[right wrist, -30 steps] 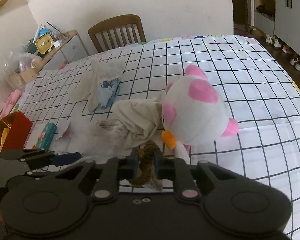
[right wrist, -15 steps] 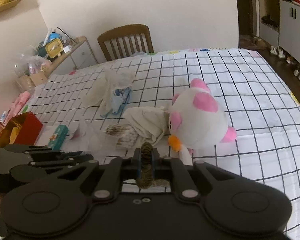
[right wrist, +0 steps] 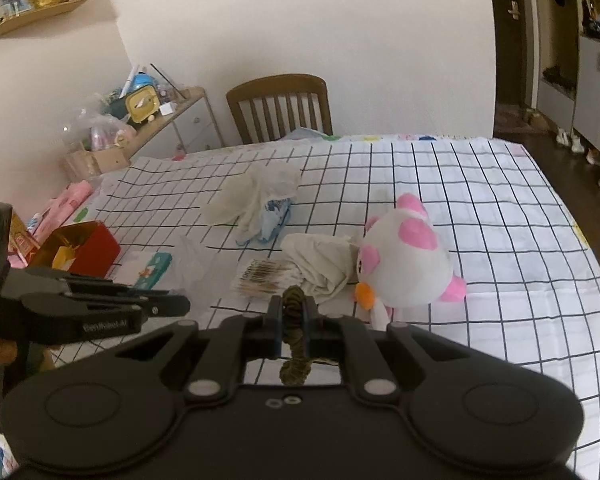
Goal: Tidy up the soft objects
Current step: 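Grasp the clear plastic bag with the left gripper while the right carries the bracelet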
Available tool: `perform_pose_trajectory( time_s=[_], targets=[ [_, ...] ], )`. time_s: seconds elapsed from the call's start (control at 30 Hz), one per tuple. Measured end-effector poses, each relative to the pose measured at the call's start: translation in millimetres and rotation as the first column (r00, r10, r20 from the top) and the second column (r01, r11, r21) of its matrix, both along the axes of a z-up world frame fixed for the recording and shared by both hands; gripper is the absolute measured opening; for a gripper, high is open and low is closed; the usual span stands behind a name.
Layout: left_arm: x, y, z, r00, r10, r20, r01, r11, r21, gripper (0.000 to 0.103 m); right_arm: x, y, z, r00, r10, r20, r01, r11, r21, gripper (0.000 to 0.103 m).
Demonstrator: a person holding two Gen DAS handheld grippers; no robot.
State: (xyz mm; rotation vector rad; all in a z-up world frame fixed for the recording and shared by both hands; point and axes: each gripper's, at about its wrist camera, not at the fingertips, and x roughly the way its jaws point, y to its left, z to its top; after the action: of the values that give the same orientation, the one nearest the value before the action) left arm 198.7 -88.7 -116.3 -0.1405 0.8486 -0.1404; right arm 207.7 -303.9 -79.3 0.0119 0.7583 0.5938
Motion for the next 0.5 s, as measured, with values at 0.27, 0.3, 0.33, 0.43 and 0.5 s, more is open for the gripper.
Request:
perform_pose_trajectory(
  time_s=[0.27,0.3,0.33,0.43,0.5],
  targets=[
    [-14,12,21,1.000,0.022,-0.007,-0.022,1.000,-0.020,0.008,-15,9,15,0.999,0.029,0.027,-0.030,1.000,0.002,0.008],
    [-17,14,23,1.000,0.025,-0.007,-0.026,1.000,-0.018,0.008,-16,11,17,0.999,0.033,0.029,-0.033,0.999,0.006,0.008],
    [-19,16,25,1.000,0.029,-0.008,-0.029,0.999,-0.017,0.008,-17,14,18,0.999,0.037,0.029,-0.037,0.999,0.009,0.008],
    [-26,25,31,0.999,0.043,-0.011,-0.043,0.999,-0.010,0.008,-20,23,22,0.998,0.054,0.029,-0.054,0.998,0.021,0.008],
    [-30,31,34,0.998,0.055,-0.015,-0.055,0.998,-0.005,0.008,-22,31,26,0.997,0.069,0.032,-0.070,0.997,0.024,0.008]
  ],
)
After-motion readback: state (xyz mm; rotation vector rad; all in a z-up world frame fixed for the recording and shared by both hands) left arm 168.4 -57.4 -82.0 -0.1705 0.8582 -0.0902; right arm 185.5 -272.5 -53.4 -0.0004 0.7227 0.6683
